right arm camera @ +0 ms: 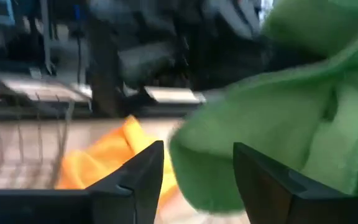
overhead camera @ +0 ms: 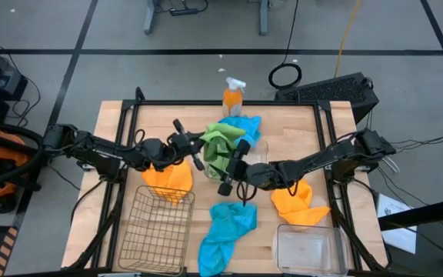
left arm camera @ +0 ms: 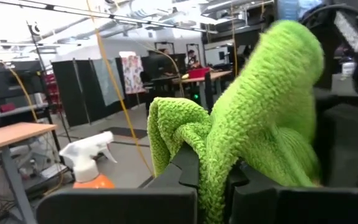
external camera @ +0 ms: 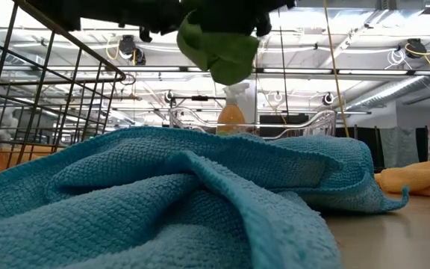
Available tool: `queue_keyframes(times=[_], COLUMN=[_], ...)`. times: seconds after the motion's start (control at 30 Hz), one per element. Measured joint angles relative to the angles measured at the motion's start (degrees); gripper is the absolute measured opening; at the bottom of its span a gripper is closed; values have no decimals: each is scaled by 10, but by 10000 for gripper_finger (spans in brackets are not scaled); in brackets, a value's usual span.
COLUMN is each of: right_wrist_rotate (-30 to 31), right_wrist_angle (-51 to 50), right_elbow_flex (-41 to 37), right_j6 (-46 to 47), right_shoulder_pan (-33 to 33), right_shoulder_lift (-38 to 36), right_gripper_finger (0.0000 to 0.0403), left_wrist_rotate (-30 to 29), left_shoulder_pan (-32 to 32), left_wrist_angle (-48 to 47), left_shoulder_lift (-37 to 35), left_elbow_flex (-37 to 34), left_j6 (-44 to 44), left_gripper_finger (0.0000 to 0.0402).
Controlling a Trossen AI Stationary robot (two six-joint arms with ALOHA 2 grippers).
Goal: Sort microfiber towel by color & place in baskets
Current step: Put the green towel into the top transparent bin
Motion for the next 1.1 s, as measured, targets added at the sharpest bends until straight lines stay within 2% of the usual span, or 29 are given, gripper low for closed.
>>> queue_keyframes(times=[0.27, 0.37, 0.47, 0.6, 0.83, 0.9, 1.1], right_wrist_rotate=[3, 39, 94, 130, 129, 129, 122], right_wrist_angle=[-16, -15, -10, 24, 40, 41, 35], right_elbow_flex=[0, 0, 0, 0, 0, 0, 0], right_j6=[-38, -87, -136, -189, -218, -224, -231], right_shoulder_pan=[4, 8, 6, 5, 5, 5, 14], right_shoulder_lift=[19, 35, 49, 60, 60, 60, 60], right_gripper_finger=[238, 256, 255, 205, 24, 12, 34], left_wrist_rotate=[1, 17, 46, 50, 61, 62, 62], left_shoulder_pan=[17, 22, 23, 23, 30, 30, 32], left_wrist_angle=[27, 26, 27, 27, 24, 24, 21], left_shoulder_lift=[0, 0, 0, 0, 0, 0, 0], left_elbow_flex=[0, 0, 0, 0, 0, 0, 0], left_j6=[-4, -21, -36, -40, -45, -45, -45], left_gripper_finger=[9, 9, 9, 9, 9, 9, 9])
